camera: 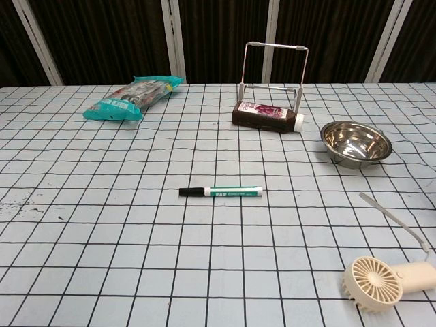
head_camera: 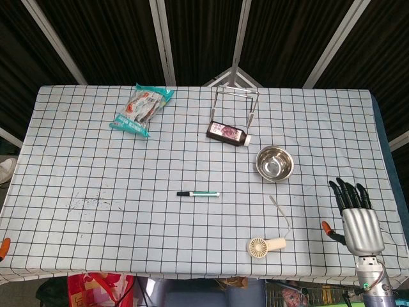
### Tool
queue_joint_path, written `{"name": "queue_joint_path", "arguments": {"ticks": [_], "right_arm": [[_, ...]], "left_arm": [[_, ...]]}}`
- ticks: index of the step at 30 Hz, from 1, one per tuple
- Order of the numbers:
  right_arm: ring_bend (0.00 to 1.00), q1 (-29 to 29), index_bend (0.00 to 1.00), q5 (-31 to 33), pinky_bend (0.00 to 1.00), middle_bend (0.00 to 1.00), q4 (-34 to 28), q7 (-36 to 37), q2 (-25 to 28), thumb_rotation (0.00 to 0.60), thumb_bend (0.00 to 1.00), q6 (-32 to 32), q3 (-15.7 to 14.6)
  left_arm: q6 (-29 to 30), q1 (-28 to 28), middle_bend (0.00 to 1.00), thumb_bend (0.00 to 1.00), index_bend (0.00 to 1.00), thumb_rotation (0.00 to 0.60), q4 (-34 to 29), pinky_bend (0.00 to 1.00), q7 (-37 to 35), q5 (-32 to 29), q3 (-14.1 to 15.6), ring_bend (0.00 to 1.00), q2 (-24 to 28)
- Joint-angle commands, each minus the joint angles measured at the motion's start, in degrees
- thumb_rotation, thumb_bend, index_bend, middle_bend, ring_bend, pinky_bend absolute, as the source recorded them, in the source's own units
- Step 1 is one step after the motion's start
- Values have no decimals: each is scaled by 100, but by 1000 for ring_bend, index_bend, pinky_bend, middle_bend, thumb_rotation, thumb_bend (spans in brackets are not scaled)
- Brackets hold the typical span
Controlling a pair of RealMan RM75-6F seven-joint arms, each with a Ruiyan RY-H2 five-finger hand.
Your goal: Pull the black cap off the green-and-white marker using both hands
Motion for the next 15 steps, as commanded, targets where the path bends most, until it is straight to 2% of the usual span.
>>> {"name": "queue_joint_path", "arguments": {"ticks": [1, 15], "right_arm": [[107, 26, 92, 4, 0, 68, -1, -22, -30, 600, 257, -23, 12], [107, 102, 96, 140, 0, 68, -68, -201, -161, 600, 256, -156, 19]], "left_arm": [[13, 15, 0, 481, 74, 600, 34, 0, -20, -16, -1, 0, -3], [-51, -25, 0, 481, 72, 600, 151, 0, -144, -73, -45, 0, -51]]}}
